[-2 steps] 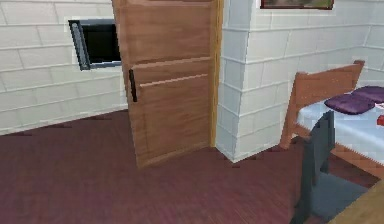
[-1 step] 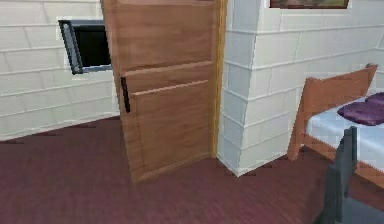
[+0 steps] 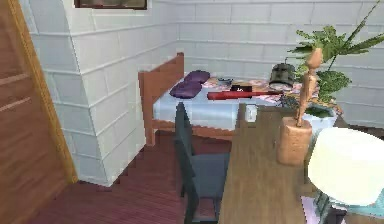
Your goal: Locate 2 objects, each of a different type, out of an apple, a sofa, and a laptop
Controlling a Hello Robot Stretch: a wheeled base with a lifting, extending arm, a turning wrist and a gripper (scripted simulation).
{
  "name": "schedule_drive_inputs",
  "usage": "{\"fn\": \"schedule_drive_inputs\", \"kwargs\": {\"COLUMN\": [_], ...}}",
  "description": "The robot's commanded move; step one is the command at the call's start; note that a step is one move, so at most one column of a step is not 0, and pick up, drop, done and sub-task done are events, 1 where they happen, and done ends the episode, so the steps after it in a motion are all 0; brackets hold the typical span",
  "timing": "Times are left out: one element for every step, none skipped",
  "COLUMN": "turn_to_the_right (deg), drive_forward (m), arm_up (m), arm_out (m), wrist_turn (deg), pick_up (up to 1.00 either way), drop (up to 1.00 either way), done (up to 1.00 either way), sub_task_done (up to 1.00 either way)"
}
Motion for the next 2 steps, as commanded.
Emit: {"fn": "schedule_drive_inputs", "kwargs": {"turn_to_the_right": [45.0,45.0], "drive_forward": [0.0,0.0], "arm_up": [0.0,0.0], "arm_out": [0.0,0.0], "wrist_turn": [0.0,0.0], "pick_up": [0.0,0.0], "drop": [0.0,0.0], "done": [0.0,0.0], "sub_task_done": [0.0,0.0]}}
